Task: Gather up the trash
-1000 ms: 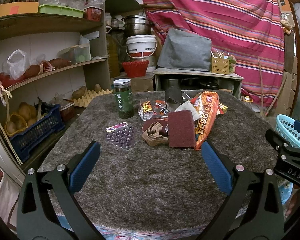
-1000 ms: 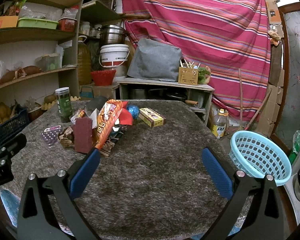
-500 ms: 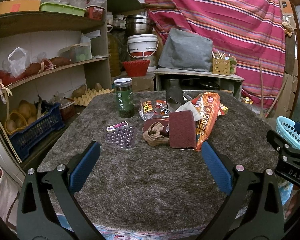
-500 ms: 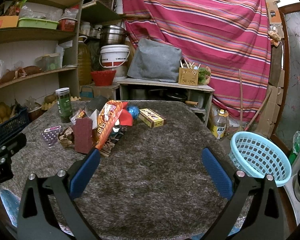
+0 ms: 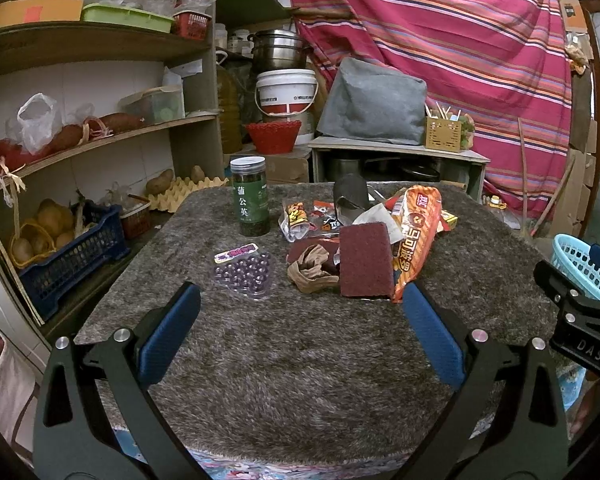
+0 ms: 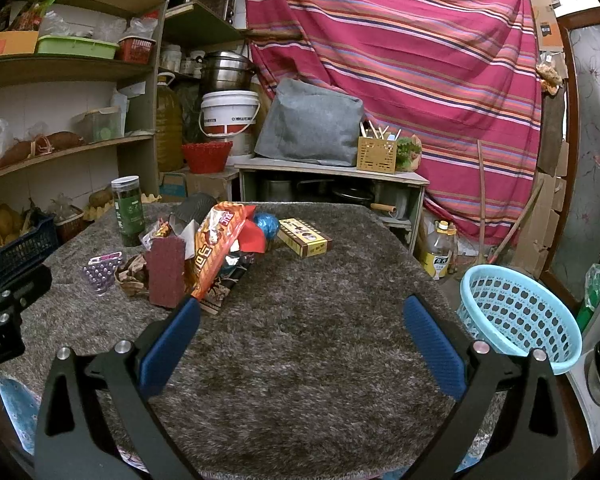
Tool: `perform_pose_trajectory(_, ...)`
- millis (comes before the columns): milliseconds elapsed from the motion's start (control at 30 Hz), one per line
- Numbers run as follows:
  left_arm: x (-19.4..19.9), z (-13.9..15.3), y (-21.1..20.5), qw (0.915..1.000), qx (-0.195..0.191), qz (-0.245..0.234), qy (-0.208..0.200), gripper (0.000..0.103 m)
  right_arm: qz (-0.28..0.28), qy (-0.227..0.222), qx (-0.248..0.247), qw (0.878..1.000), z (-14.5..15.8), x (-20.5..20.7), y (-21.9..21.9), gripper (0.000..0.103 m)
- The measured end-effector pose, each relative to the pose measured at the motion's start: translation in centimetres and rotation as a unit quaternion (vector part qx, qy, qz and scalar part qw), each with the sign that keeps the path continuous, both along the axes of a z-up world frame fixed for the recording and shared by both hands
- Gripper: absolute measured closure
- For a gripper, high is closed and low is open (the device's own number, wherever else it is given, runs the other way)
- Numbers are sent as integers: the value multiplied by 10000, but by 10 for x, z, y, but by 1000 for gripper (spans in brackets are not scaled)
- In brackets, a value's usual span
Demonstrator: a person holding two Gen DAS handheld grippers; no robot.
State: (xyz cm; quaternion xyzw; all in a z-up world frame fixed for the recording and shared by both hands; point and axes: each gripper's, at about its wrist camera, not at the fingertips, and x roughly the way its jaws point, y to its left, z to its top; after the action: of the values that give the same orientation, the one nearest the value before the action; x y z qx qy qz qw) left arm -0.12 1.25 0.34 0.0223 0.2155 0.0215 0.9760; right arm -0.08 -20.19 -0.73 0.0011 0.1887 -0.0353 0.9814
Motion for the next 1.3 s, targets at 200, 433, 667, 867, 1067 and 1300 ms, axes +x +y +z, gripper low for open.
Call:
perform_pose_trajectory(200, 0, 0, 1, 10000, -11, -1, 6, 5, 5, 4, -1, 10000, 0, 0, 0, 4)
perform_pose_trajectory(433, -1, -1, 1, 10000, -19, 6, 13, 5, -7, 30, -38, 10000, -1, 1, -1, 4)
perform_pose_trajectory(667, 3, -1, 7, 9998, -157, -10, 88, 5, -32, 144, -13, 9999, -3, 13, -6, 4)
perform_pose_trajectory(867, 17, 8, 24, 9998, -136, 107, 122, 5, -123, 1, -190, 9997, 9, 26, -8, 4)
perform_pose_trajectory(1067, 45, 21, 44, 9993, -225, 263, 143, 5, -42, -100, -248, 9996, 28, 51, -11, 4)
perform_pose_trajectory(1300, 100, 29, 51, 9993, -142, 276, 209, 5, -146, 212, -137, 9996, 42, 106, -18, 4)
